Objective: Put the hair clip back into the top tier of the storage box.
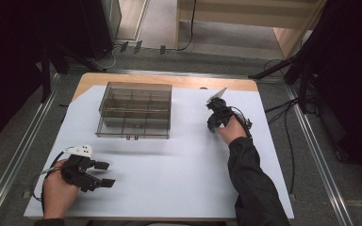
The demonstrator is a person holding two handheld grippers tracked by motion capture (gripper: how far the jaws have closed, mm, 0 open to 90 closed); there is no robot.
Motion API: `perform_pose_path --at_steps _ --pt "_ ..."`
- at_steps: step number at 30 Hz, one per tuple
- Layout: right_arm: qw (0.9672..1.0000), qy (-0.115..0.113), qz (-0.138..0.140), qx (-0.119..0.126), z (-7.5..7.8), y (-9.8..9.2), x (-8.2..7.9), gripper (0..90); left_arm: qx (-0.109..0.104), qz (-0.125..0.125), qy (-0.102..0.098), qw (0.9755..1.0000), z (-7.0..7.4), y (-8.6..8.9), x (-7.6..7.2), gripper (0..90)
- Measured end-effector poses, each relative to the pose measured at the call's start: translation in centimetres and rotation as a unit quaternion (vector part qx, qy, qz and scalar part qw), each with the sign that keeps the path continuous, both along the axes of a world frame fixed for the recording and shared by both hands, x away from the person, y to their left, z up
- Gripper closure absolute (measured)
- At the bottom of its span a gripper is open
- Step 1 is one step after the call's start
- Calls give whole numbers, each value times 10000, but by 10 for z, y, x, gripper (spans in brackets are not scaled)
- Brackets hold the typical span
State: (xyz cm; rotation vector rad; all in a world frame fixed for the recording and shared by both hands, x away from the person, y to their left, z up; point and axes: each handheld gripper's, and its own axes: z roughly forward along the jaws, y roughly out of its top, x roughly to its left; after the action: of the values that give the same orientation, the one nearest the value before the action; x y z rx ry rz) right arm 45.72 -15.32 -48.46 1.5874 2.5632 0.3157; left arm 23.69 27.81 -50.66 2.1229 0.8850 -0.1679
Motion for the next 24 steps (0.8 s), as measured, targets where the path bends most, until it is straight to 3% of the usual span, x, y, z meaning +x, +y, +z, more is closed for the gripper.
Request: perform_pose_path --at_steps 4,6,10,24 --pt "10000 2 15 7 0 -1 1 725 0 15 -3 10000 0 0 0 186" --pt "10000 -12 19 62 0 -4 1 767 -7 19 -5 10000 0 0 0 186" --pt "9998 -2 44 209 0 -9 1 769 -1 31 -6 10000 0 1 0 186" --pt "9997 -45 157 180 1 -9 0 774 30 11 -5 10000 0 1 2 186"
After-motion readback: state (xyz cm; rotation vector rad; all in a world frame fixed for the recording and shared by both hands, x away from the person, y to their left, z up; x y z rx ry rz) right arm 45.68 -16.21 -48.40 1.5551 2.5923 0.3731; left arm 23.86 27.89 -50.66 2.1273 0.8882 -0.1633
